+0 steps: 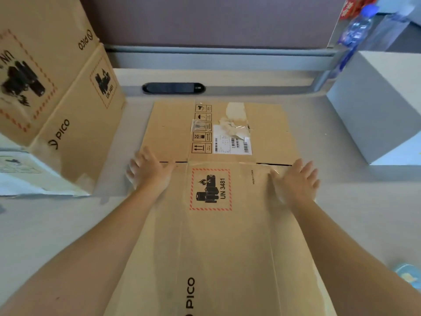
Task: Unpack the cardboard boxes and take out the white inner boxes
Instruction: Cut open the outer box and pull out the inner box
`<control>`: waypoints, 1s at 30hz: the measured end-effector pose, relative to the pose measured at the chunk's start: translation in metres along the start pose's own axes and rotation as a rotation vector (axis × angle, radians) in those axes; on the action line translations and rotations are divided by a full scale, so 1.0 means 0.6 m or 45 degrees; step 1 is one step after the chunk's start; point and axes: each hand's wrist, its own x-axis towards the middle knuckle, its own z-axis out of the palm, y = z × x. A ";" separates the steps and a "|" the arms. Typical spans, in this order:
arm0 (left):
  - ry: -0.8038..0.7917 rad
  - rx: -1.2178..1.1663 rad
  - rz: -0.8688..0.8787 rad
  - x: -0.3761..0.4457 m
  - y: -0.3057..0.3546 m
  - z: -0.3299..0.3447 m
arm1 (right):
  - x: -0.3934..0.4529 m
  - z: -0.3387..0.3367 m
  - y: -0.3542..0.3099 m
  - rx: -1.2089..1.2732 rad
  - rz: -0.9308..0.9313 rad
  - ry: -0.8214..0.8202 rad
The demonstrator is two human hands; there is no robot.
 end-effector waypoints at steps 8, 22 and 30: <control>-0.016 -0.040 -0.283 0.017 0.004 -0.012 | 0.036 -0.008 0.014 0.327 0.232 0.057; 0.034 -0.589 -0.358 0.032 -0.031 -0.038 | 0.022 -0.057 0.022 0.661 0.222 0.060; 0.032 -0.689 -0.229 -0.034 0.010 -0.122 | -0.031 -0.147 0.032 0.720 0.082 0.125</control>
